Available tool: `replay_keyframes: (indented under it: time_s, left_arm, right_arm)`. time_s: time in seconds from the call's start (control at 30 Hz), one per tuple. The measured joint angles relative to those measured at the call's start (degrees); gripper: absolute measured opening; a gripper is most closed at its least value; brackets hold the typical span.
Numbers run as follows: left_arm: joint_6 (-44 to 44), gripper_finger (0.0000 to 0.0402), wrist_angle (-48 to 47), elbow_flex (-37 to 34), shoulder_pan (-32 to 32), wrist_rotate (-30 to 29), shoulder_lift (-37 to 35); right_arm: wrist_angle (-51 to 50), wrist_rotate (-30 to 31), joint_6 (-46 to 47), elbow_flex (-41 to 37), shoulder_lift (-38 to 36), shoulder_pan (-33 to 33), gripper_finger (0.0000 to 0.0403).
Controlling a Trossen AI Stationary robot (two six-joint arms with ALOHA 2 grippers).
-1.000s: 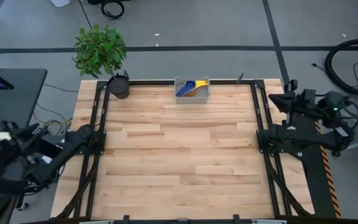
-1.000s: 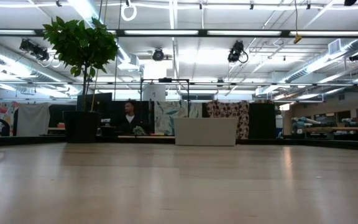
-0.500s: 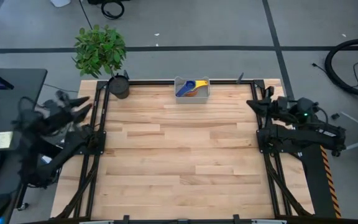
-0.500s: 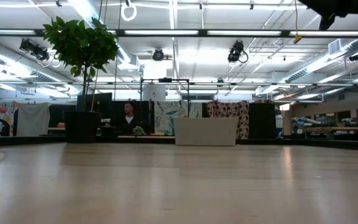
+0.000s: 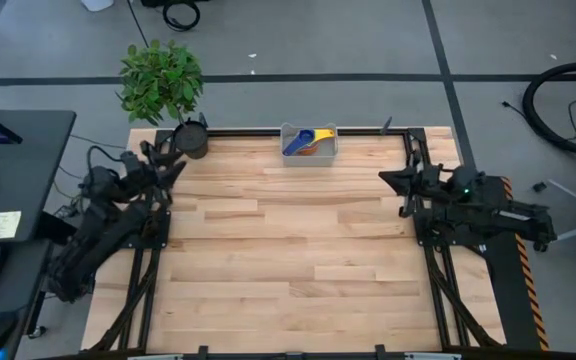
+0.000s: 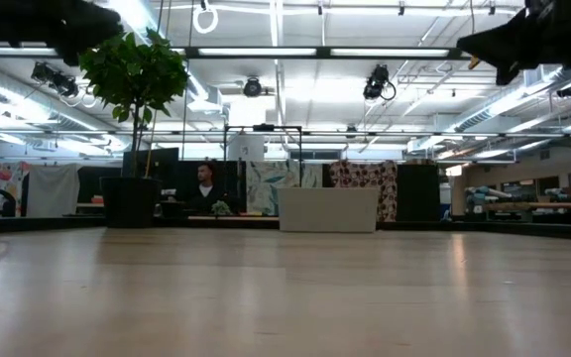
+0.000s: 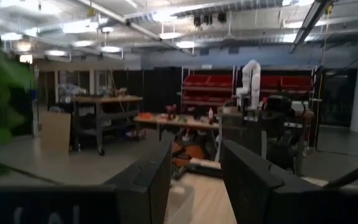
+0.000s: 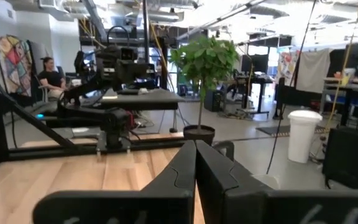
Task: Nest measuring cups in basket
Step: Return to Home Position
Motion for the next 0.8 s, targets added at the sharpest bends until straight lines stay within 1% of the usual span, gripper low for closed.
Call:
replay_keyframes:
  time_s: [0.1,0.2,0.43,0.53,0.63,0.73,0.8]
  left_arm:
    - [0.0,0.0141,0.13,-1.9,0.0,-0.04,0.0]
    - [0.09,0.0141,0.11,-3.64,0.0,-1.28,0.0]
    - [0.32,0.0141,0.43,-8.75,0.02,-3.51,0.0]
    - [0.02,0.0141,2.41,-11.66,0.02,-4.4,0.02]
    - [0.0,0.0141,6.3,-14.71,0.02,-4.55,0.0]
    - [-0.03,0.0141,9.09,-17.22,-0.02,-4.53,0.02]
    - [0.01,0.0141,9.07,-18.06,-0.17,-4.37,0.04]
  right_arm:
    - [4.16,0.19,1.4,-3.4,0.0,0.0,0.0012]
    - [7.35,0.24,2.7,-6.51,0.0,0.0,0.0012]
    - [11.21,0.35,3.1,-11.51,0.0,0.0,0.0012]
    - [11.56,0.35,3.11,-12.43,0.0,0.0,0.0012]
    - [11.45,0.67,3.14,-13.85,-0.01,0.0,0.0012]
    - [9.75,1.64,4.39,-13.99,0.04,-0.16,0.0012]
    - [9.7,1.72,4.27,-13.99,0.09,-0.44,0.0012]
